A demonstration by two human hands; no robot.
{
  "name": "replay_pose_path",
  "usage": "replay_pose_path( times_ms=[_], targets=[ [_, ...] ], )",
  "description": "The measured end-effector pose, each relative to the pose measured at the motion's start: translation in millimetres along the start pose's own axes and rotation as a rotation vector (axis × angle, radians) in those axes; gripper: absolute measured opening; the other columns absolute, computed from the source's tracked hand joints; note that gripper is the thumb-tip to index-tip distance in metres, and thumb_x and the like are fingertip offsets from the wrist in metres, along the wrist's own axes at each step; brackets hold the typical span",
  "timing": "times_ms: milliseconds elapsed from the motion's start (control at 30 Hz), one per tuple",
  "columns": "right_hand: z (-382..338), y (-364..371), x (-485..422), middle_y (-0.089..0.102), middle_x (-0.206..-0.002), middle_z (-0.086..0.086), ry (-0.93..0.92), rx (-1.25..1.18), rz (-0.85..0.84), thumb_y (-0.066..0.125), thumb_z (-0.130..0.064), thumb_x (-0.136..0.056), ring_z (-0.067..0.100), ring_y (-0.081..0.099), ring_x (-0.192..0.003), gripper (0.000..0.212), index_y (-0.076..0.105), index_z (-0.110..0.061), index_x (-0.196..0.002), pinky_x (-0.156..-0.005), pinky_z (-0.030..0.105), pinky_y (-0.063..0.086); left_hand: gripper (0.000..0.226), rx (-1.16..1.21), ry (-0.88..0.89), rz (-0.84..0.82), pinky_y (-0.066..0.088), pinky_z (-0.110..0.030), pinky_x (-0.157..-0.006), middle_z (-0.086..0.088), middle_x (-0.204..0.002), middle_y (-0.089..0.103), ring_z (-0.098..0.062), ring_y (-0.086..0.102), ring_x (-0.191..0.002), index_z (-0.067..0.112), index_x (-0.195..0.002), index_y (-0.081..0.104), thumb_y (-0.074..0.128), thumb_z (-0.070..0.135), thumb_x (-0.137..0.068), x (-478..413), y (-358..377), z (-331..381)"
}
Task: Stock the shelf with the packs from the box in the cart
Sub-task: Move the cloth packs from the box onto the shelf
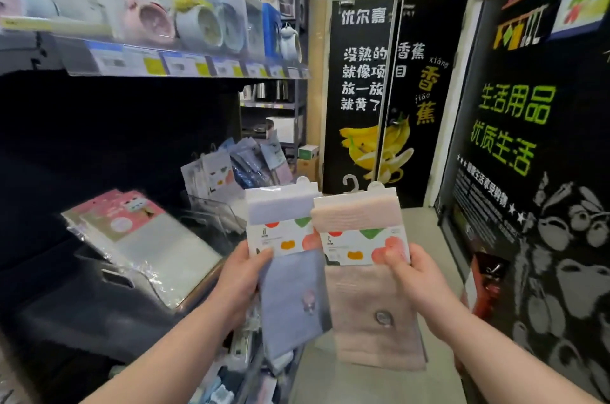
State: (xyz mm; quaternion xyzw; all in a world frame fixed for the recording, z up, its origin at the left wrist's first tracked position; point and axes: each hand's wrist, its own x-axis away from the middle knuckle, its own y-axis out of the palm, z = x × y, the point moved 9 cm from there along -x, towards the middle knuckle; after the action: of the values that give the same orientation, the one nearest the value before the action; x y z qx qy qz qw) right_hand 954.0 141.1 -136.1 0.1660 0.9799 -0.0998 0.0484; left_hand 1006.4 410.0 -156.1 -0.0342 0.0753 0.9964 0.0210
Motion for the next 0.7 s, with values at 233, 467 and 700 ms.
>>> replay_pose_path(
  times_ms=[233, 467, 700],
  targets=[
    [-13, 22, -103, 0.069, -0.098, -0.005, -0.023, -0.025, -0.031, 0.055, -0.030, -0.094, 0.010, 0.065, -0.086, 0.015, 0.058, -0.017, -0.101, -0.064, 0.026, 0.048, 0.022, 0.064, 0.021, 0.050, 0.055, -0.041, -0.085, -0.005, -0.107, 0.074, -0.023, 0.070, -0.098, 0.011, -0.113, 0.064, 0.056, 0.009, -0.092, -104, 1, 7],
    [4, 59, -184, 0.070, -0.095, -0.003, 0.017, -0.069, -0.123, 0.055, -0.033, -0.093, 0.016, 0.067, -0.086, 0.019, 0.059, -0.016, -0.102, -0.064, 0.029, 0.050, 0.018, 0.145, 0.005, 0.161, 0.059, -0.034, -0.071, -0.005, -0.095, 0.076, -0.020, 0.073, -0.084, 0.009, -0.101, 0.067, 0.057, 0.000, -0.089, -174, -11, 0],
    [14, 99, -279, 0.072, -0.102, -0.002, -0.009, -0.069, -0.289, 0.061, -0.034, -0.090, 0.019, 0.070, -0.090, 0.024, 0.060, -0.018, -0.109, -0.077, 0.037, 0.056, 0.016, 0.042, -0.017, 0.444, 0.052, -0.034, -0.068, -0.001, -0.103, 0.072, -0.019, 0.068, -0.091, 0.017, -0.105, 0.063, 0.054, 0.009, -0.094, -226, -45, -10]
  ],
)
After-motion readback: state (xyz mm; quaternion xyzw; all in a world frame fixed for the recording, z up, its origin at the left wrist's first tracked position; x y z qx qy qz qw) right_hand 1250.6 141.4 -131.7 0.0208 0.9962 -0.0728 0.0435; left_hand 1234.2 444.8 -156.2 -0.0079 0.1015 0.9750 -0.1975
